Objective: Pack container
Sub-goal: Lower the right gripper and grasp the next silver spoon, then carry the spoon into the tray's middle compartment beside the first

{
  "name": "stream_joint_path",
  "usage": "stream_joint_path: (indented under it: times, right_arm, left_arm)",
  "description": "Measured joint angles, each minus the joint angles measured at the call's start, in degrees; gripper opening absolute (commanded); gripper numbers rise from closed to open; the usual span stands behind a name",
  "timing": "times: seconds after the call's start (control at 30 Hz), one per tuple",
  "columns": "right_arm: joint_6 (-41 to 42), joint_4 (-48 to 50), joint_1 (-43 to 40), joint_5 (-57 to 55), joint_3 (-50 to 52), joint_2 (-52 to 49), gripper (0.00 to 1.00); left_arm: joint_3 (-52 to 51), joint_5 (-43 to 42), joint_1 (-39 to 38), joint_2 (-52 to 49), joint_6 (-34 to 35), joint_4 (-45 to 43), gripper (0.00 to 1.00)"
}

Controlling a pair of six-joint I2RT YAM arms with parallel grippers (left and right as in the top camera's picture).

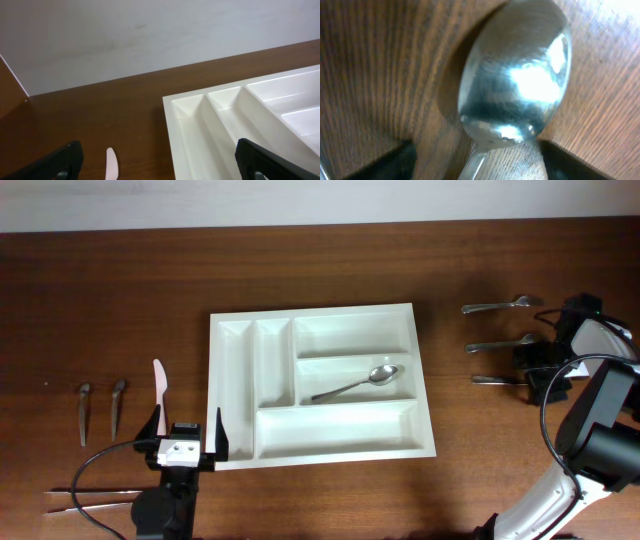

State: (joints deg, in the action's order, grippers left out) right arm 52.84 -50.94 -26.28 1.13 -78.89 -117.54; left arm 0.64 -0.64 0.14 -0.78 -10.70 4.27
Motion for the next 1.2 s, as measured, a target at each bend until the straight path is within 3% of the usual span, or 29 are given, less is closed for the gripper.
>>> stream_joint_path:
  times: [0.17,0.43,0.87,1.2]
  right_arm:
    - [-0.1,0.0,0.0,0.1,0.0,0.0,0.34]
    - [-0.2,-0.2,0.0,0.3,0.0,0.0,0.15]
    - [-0.3,-5.1,0.0,-0.2,-1.3,-0.6,0.04]
    - [0.1,-15.1,1.7,0.1,-13.8,-2.6,0.04]
  left_arm:
    - [0.0,0.0,0.0,0.0,0.0,0.0,0.99]
    - [0.0,0.0,0.0,0.0,0.0,0.0,0.99]
    - [0.0,0.0,0.0,0.0,0.0,0.0,0.99]
    - [0.0,0.0,0.0,0.0,0.0,0.0,0.99]
